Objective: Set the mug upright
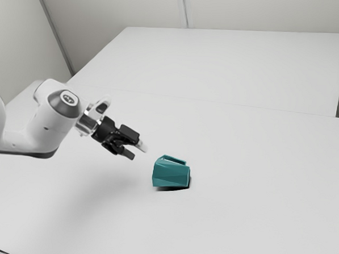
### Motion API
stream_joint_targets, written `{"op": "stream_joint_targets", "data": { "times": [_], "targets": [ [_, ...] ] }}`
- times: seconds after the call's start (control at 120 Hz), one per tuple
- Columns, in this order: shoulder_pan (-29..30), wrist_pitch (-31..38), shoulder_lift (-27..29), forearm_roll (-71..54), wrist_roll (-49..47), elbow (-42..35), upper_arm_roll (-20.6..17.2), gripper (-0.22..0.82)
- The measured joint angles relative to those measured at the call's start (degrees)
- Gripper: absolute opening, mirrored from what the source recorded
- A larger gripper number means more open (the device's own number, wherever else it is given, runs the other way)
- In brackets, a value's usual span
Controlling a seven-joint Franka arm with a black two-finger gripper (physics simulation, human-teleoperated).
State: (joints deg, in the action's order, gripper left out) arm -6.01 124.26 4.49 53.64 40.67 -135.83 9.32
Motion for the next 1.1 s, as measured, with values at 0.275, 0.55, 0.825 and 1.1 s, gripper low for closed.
{"op": "stream_joint_targets", "data": {
  "times": [0.275, 0.55, 0.825, 1.1],
  "targets": [
    [0.1, 1.4, -4.0, 5.8, 7.2, -0.2, 0.0, 0.60],
    [0.1, 1.6, -7.6, 9.9, 13.2, 0.1, -0.2, 0.60],
    [0.0, 1.3, -8.9, 12.9, 18.0, 0.8, -1.4, 0.60],
    [-0.2, 1.3, -10.1, 14.7, 21.1, 1.8, -3.1, 0.60]
  ]
}}
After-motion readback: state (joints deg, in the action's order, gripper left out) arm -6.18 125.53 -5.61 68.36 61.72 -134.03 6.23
